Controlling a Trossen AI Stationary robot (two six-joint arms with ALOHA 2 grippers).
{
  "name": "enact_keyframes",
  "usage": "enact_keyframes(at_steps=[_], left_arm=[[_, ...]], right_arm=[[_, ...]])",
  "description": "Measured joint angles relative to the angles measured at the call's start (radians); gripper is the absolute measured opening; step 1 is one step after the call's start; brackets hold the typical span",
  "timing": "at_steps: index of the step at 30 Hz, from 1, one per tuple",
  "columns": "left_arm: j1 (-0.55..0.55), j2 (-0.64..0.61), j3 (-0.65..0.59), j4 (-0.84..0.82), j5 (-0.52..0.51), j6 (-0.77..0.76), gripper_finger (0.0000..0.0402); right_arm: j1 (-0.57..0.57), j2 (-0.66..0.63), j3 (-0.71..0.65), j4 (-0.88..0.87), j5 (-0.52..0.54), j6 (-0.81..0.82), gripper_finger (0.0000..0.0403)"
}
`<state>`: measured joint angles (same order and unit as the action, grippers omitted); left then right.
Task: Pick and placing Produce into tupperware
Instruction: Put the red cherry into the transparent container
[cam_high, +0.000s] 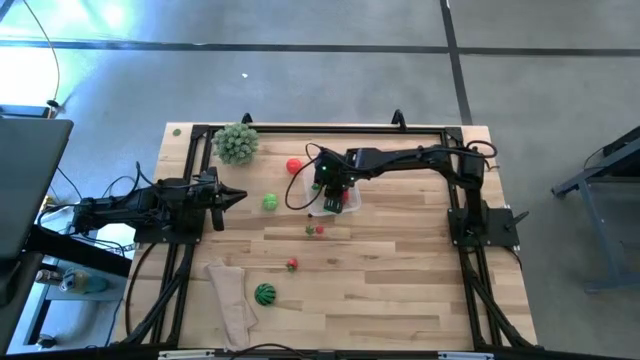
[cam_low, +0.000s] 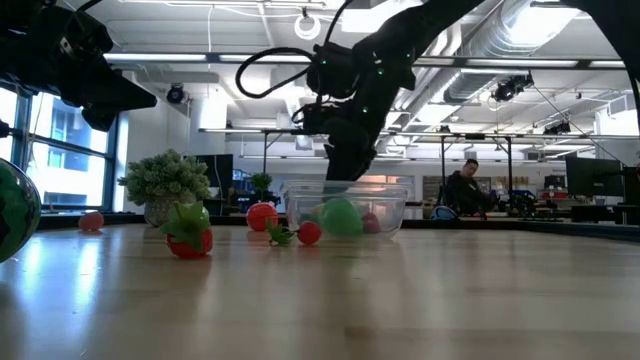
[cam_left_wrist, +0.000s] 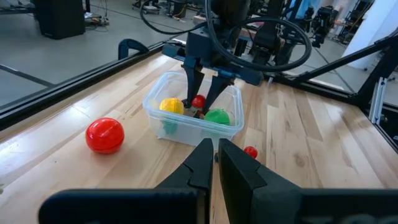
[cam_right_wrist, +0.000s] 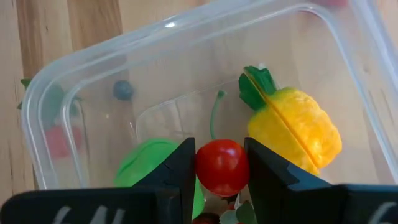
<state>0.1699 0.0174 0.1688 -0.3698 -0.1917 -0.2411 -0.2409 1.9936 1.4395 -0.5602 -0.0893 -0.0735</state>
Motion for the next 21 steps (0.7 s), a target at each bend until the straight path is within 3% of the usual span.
enact_keyframes(at_steps=[12, 21], left_arm=[[0.0, 0.0, 0.0, 0.0, 0.0, 0.0, 0.0017], [0.0, 0.0, 0.0, 0.0, 0.0, 0.0, 0.0017]], right_arm=[[0.0, 0.018, -0.001, 0.026, 0.007, -0.037, 0.0095], [0.0, 0.018, -0.001, 0.023, 0.007, -0.029, 0.0136]])
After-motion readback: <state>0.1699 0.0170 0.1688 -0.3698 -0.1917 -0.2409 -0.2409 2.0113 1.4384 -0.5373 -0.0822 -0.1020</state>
